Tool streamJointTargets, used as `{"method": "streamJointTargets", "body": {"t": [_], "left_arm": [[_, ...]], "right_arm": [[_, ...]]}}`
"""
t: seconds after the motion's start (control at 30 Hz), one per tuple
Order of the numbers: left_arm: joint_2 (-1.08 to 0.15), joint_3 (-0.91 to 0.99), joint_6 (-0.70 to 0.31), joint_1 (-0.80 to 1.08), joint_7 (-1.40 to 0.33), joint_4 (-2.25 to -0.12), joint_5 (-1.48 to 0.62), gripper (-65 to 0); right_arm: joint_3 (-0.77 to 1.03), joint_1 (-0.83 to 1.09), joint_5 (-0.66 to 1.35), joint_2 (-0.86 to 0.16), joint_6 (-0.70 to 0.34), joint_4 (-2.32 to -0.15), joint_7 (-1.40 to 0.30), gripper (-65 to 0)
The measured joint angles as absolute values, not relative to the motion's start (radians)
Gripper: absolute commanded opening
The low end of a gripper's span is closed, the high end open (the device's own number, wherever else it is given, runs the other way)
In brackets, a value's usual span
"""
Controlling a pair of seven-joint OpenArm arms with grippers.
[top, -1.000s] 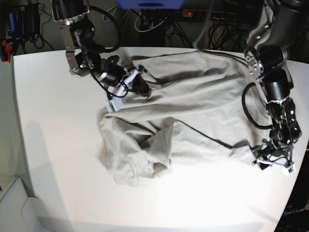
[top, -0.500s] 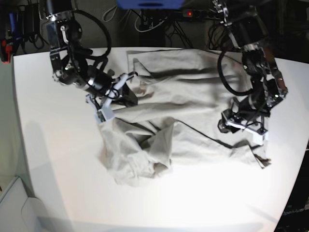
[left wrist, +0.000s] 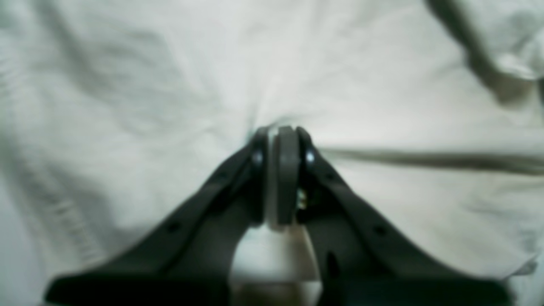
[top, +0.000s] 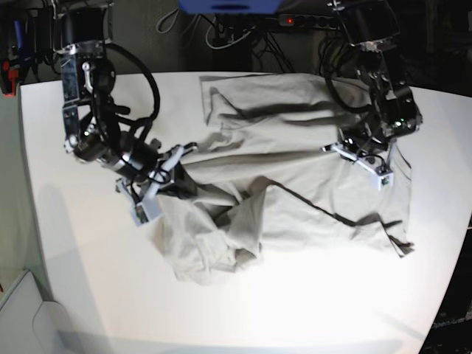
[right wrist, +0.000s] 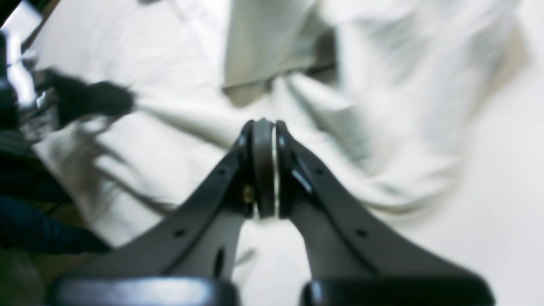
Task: Layout the t-shirt on the table in an organized manner, then fold the t-shirt properly
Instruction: 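Release the fabric and reposition both grippers over the t-shirt, then grasp the t-shirt hem with the right gripper, left gripper holding fabric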
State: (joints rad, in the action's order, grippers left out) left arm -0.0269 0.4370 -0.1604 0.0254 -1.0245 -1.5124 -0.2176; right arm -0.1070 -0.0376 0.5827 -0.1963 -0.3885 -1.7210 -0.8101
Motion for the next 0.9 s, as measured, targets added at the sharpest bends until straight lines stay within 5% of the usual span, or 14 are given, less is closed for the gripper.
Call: {"method": "streamJointTargets", "body": {"t": [0.27,0.63,0.9], "left_arm": [[-0.136,0.535,-0.165,0.094,-1.009,-1.518,-0.212,-60.7],[-0.166,0.589,-0.16,0.116,-1.032,-1.523,-0.193,-60.7],[-0.166,0.589,-0.16,0.116,-1.032,-1.523,-0.191,-60.7]], "right_arm": [[-0.102,-0.183,0.584,-0.192,-0.389,-1.567,-0.844,-64.4],[-0.128,-0.305,0.579,-0.147,-0.389,-1.413,-0.846,-43.7],[-0.348,-0.364,0.582,-0.134,-0.389,-1.414,-0.846,-40.8]]}}
